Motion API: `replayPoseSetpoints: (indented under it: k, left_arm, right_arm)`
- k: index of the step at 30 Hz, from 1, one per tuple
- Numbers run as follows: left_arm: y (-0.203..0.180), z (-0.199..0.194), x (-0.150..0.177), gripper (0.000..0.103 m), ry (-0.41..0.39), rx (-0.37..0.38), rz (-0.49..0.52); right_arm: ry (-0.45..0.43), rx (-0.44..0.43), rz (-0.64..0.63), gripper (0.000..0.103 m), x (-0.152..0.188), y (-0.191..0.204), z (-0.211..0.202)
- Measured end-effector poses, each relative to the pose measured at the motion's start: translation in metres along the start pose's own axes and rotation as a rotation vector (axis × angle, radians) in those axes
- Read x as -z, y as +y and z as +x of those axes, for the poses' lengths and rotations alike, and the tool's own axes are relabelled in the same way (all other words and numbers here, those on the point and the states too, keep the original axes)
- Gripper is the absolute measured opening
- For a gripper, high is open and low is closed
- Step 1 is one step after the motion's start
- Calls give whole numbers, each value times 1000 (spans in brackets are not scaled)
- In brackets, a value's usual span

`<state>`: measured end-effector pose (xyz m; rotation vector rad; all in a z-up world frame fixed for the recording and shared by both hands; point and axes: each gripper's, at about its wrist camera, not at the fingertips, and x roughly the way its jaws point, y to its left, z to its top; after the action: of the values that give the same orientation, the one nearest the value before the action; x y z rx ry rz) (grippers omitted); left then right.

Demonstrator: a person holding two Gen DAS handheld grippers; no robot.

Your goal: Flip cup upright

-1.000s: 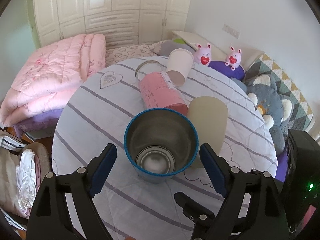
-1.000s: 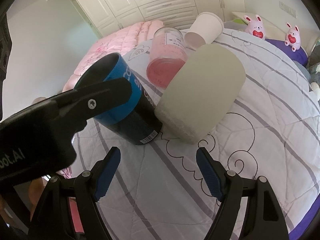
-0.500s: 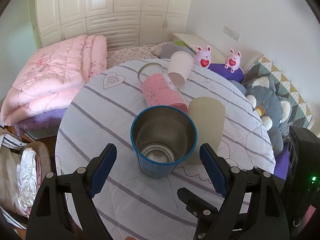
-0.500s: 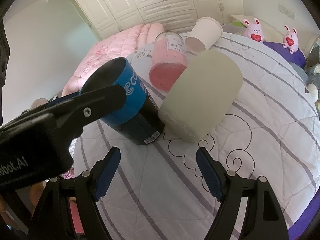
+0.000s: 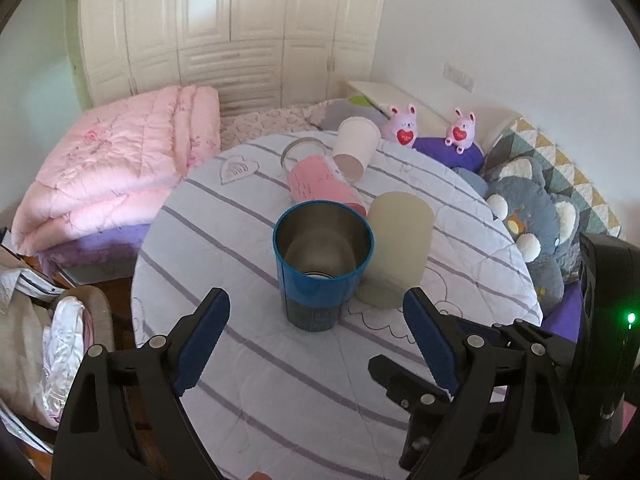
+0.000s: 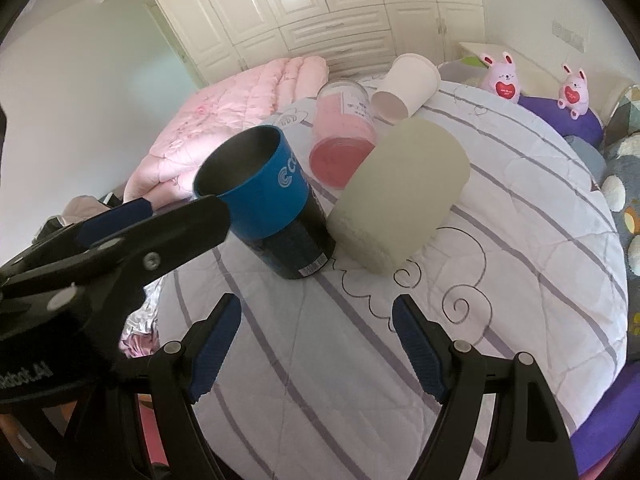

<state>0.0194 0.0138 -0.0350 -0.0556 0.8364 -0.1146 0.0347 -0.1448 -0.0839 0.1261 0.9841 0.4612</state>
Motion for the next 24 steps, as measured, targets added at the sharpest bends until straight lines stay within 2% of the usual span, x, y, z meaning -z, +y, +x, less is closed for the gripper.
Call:
replayPoseSetpoints:
  k: [7,13,24]
  left_arm:
    - [-6,-34,11,94,-95,-58,25]
    - [-12,-65,21,100,-195,-90,33]
    - [-24,-106,36,103,-343,-84,31]
  right_arm:
    - [-61,29,-25,79,5,6,-27]
    - [-153,92,-54,79,11,11,-59]
    - [-356,278,-107,79,26,19,-114]
